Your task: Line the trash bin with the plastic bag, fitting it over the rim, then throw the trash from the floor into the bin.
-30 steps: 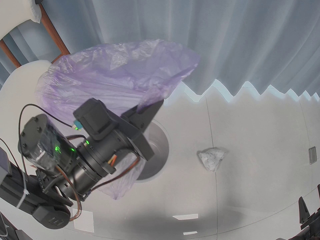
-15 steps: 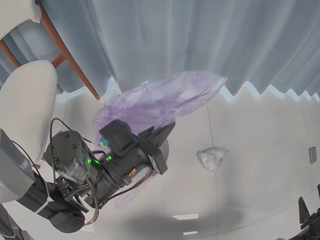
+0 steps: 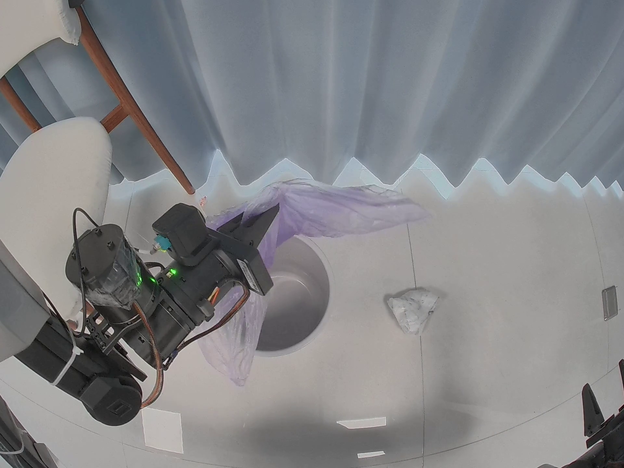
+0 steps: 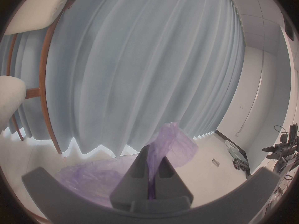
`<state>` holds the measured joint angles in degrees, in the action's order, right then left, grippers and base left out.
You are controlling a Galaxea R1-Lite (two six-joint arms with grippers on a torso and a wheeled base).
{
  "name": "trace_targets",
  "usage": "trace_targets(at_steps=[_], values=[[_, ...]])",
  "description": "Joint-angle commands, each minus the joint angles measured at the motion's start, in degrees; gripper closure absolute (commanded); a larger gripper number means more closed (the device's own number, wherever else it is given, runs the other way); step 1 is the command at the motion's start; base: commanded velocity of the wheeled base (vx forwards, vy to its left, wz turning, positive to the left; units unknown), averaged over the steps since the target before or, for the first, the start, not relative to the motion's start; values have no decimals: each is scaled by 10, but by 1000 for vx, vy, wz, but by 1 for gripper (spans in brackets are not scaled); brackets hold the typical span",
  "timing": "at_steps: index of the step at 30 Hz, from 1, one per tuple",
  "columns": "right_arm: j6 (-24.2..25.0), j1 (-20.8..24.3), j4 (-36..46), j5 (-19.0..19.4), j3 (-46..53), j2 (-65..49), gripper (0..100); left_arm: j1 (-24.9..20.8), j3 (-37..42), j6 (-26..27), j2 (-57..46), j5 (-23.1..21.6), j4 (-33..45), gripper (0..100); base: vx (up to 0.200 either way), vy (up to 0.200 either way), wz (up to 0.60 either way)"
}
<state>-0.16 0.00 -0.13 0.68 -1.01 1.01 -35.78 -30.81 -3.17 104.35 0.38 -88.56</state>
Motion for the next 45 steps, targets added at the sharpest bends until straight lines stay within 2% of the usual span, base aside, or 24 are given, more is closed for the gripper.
trace_targets(at_steps=[1, 9, 17, 45], values=[[0, 0, 0, 0, 10, -10, 0, -27, 3, 2, -16, 6, 0, 100, 0, 0, 0], [0, 0, 0, 0, 10, -10, 0, -73, 19, 3, -71, 30, 1, 100, 0, 0, 0], [0, 0, 0, 0, 10, -10, 0, -86, 22, 29, -83, 38, 1, 100, 0, 0, 0], [0, 0, 0, 0, 10, -10, 0, -85, 44, 50, -148, 40, 1, 100, 0, 0, 0]])
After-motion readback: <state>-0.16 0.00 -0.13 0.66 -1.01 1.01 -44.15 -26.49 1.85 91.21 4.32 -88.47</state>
